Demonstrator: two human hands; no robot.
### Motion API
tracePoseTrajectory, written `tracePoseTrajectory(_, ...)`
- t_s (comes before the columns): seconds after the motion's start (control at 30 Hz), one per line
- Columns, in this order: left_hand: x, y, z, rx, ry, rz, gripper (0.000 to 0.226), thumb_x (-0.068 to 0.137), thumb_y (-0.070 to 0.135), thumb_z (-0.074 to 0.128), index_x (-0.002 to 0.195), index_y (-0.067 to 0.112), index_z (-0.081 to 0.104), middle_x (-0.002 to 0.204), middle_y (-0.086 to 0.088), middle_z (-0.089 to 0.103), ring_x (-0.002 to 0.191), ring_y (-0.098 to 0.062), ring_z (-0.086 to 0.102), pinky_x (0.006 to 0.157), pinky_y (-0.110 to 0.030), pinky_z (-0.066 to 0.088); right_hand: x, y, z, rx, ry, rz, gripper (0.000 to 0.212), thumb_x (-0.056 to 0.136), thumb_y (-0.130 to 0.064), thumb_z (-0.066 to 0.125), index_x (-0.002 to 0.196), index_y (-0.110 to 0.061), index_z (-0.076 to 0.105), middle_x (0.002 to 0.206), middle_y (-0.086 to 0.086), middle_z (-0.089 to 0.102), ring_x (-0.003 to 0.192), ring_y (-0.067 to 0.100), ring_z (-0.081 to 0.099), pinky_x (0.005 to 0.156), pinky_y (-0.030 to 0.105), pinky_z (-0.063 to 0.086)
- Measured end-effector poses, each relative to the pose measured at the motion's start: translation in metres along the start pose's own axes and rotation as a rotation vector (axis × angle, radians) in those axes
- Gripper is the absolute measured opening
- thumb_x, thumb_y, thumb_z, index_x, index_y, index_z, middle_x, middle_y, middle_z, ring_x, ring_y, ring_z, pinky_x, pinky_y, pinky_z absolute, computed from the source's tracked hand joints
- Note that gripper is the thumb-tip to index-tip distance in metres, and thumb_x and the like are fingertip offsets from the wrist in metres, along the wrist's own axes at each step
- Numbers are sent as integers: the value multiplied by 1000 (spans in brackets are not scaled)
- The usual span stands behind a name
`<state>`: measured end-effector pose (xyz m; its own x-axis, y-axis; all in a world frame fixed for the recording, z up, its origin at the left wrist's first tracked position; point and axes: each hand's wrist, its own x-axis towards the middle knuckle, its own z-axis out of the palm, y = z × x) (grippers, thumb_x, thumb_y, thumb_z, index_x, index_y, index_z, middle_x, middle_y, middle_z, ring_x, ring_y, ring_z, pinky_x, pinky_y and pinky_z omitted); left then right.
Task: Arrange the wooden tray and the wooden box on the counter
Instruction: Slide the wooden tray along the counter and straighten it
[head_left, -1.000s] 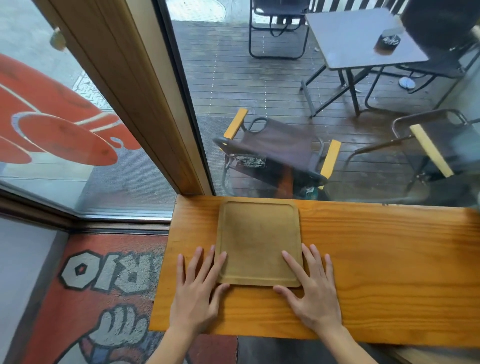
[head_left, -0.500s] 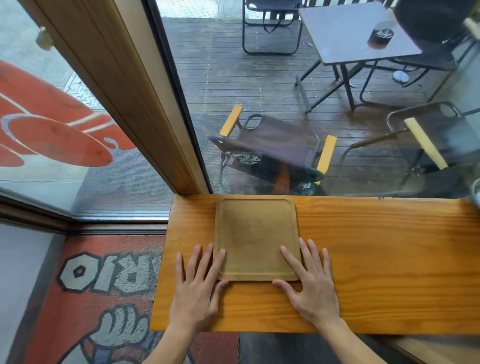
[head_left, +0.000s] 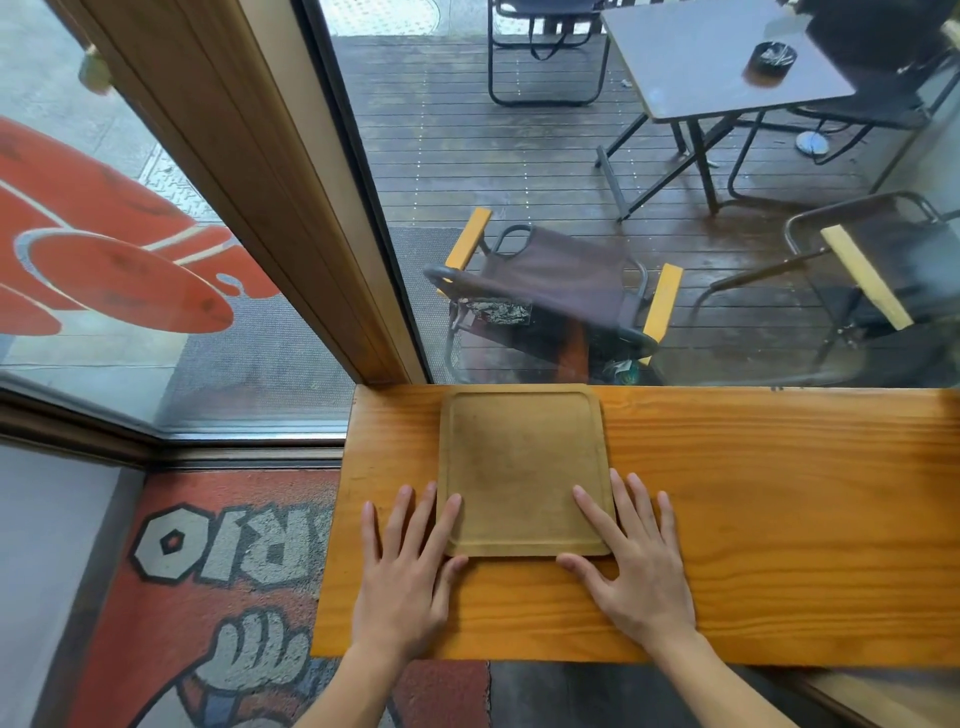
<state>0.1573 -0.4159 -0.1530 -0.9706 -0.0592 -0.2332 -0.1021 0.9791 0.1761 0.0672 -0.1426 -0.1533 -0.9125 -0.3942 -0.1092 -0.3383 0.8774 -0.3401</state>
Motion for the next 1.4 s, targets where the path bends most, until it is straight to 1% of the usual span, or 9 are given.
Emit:
tracePoseTrajectory(0.17,0,0,-1,-1,-4,3,65,100,56,20,159,28,15,165,-5,24,154,-32,17,116,-67,19,-1,-1,-1,1,1,3,74,87,-78,33,153,-45,23,164,3,23,154,24,11,124,52,8)
tracePoseTrajectory(0.3,0,0,0,13,-17,4,65,101,55,18,159,27,10,165,-6,23,153,-33,18,116,-68,20,-1,-1,-1,0,-2,-4,74,88,-77,33,153,-45,22,164,4,21,154,23,10,124,52,7)
tracePoseTrajectory(0.43,1,0,1,19,-24,-1,65,101,53,18,159,26,9,165,-7,23,154,-33,17,116,-68,20,-1,0,-2,-10,-4,-20,74,88,-75,35,154,-43,21,165,5,20,155,25,9,122,55,10)
tracePoseTrajectory(0.57,0,0,0,24,-26,-1,65,101,51,19,159,25,9,166,-7,22,154,-33,17,115,-68,20,-1,0,-1,-19,-2,-24,73,89,-74,32,154,-42,23,164,6,21,154,26,11,122,57,13)
tracePoseTrajectory(0.7,1,2,-3,25,-34,-3,64,101,51,19,159,26,10,165,-7,23,153,-34,18,115,-68,20,-1,0,-1,-20,-1,-21,72,90,-74,31,154,-42,24,164,6,22,154,27,12,121,58,14)
tracePoseTrajectory(0.83,0,3,-6,30,-48,-9,63,101,52,15,158,25,18,164,-7,25,152,-33,20,115,-68,20,0,1,1,-19,3,-22,72,90,-74,30,154,-43,22,164,6,22,154,26,11,121,58,14)
tracePoseTrajectory(1.0,1,3,-7,41,-65,-13,63,101,52,13,157,24,23,163,-7,29,151,-34,24,114,-67,20,0,2,2,-18,14,-25,71,90,-73,34,154,-42,24,164,6,23,154,26,12,121,59,15)
tracePoseTrajectory(1.17,0,2,-5,36,-54,-12,63,101,52,14,157,25,22,163,-7,28,152,-33,23,115,-67,19,-1,2,2,-19,21,-28,71,90,-73,34,154,-43,22,163,6,24,154,27,13,121,59,15)
tracePoseTrajectory(1.4,1,2,-3,25,-33,-12,63,101,53,16,158,27,20,164,-5,27,153,-33,21,116,-67,18,0,2,3,-34,29,-34,71,90,-73,34,153,-41,26,163,8,24,154,28,14,121,58,14)
